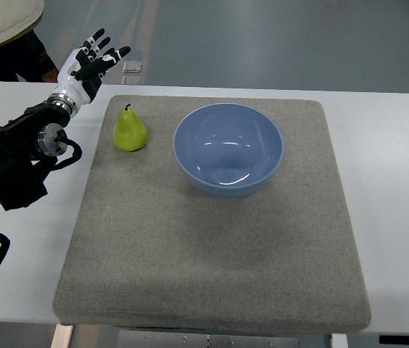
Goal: Place pear in bowl with left hand
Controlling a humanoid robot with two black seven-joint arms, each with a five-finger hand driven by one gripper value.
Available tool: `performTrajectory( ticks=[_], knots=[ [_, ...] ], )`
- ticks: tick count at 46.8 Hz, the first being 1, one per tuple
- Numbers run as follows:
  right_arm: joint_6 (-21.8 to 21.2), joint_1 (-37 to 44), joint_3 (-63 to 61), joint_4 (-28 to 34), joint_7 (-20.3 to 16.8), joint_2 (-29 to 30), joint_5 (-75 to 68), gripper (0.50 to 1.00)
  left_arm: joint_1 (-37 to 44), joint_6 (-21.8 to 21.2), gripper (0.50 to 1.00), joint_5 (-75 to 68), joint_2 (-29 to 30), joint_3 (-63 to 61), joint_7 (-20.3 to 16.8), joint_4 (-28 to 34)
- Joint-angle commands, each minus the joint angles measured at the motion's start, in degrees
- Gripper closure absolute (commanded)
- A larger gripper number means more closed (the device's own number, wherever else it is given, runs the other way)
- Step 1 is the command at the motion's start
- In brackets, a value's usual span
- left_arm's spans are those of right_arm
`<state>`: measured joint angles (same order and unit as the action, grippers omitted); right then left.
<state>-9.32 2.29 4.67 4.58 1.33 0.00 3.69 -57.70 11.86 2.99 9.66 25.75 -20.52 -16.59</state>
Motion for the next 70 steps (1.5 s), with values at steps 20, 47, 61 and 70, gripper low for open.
performTrajectory(
  ticks=[20,47,61,70],
  knots=[
    [0.00,0.00,-0.02,-0.01,-0.01,0.00,0.00,0.574,0.13,0.35,0.506,-0.01,-0.52,-0.09,-2.59,-0.02],
    [0.00,0.00,-0.02,0.08,-0.01,0.00,0.00,0.574,0.40,-1.40,0.512,0.17,-0.70,-0.09,-0.14,0.51],
    [0.00,0.00,-0.02,-0.01,-0.01,0.00,0.00,0.574,-1.27,-3.34,0.516,-0.53,-0.35,-0.35,5.05,-0.02],
    [0.00,0.00,-0.02,-0.01,-0.01,0.00,0.00,0.574,-3.82,-3.25,0.514,-0.88,0.88,-1.14,5.14,-0.02]
  ],
)
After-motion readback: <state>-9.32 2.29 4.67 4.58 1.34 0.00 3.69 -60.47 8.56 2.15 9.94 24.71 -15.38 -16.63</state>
